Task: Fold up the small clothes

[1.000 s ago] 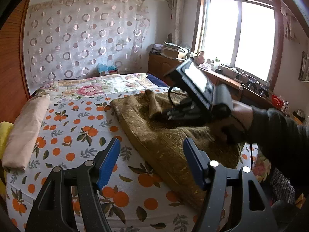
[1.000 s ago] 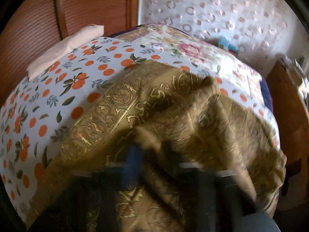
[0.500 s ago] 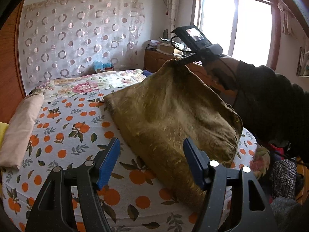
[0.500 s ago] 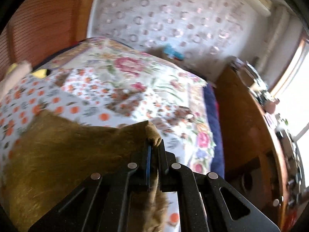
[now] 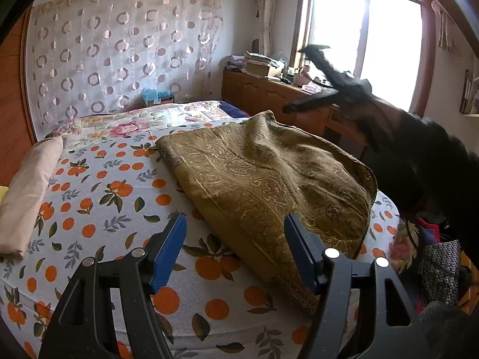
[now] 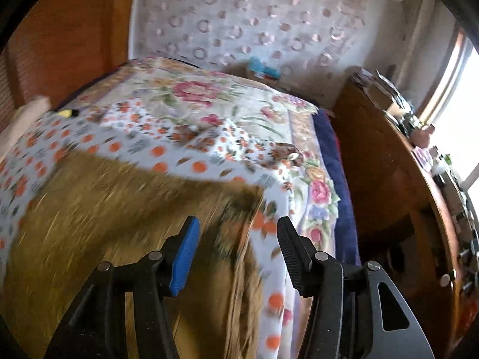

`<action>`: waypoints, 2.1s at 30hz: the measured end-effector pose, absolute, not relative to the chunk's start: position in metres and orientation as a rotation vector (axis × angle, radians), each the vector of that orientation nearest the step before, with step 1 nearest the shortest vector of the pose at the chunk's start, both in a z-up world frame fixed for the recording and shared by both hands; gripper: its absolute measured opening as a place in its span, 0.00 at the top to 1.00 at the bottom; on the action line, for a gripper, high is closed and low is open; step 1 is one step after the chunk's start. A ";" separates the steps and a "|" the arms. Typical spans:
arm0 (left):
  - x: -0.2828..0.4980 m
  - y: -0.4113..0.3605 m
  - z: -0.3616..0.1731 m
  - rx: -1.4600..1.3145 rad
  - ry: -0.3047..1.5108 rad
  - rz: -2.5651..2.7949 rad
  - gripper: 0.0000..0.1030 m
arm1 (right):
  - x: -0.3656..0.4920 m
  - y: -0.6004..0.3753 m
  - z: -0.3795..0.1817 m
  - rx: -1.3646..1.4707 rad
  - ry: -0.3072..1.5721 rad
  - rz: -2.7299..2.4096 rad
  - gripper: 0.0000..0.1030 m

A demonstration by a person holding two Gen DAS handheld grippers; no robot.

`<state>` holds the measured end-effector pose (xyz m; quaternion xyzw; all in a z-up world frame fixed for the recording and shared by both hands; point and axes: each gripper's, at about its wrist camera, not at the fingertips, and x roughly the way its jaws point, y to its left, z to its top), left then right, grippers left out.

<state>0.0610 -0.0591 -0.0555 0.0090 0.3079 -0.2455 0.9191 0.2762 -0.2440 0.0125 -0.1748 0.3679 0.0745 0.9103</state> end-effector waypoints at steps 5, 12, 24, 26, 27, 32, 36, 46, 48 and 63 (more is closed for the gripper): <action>0.061 -0.063 -0.057 0.018 0.636 -0.515 0.34 | 0.200 -0.262 -0.004 -0.314 0.753 0.218 0.46; 0.066 -0.073 -0.066 0.030 0.673 -0.524 0.34 | 0.137 -0.285 -0.021 -0.277 0.776 0.212 0.56; 0.067 -0.080 -0.073 0.042 0.707 -0.533 0.34 | 0.113 -0.284 -0.022 -0.273 0.745 0.197 0.92; 0.067 -0.081 -0.075 0.043 0.714 -0.535 0.33 | 0.102 -0.282 -0.017 -0.282 0.691 0.215 0.94; 0.067 -0.081 -0.076 0.044 0.717 -0.536 0.33 | 0.098 -0.284 -0.013 -0.271 0.674 0.218 0.94; 0.067 -0.085 -0.082 0.055 0.740 -0.534 0.33 | 0.087 -0.300 -0.008 -0.252 0.669 0.140 0.95; 0.067 -0.087 -0.087 0.052 0.761 -0.534 0.34 | 0.089 -0.302 -0.012 -0.264 0.690 0.113 0.95; 0.064 -0.095 -0.096 0.071 0.805 -0.551 0.34 | 0.102 -0.301 -0.021 -0.229 0.711 0.105 0.95; 0.062 -0.097 -0.097 0.076 0.807 -0.556 0.34 | 0.100 -0.301 -0.019 -0.227 0.709 0.099 0.92; 0.044 -0.103 -0.100 0.066 0.863 -0.659 0.57 | 0.067 -0.280 -0.013 -0.237 0.632 0.174 0.40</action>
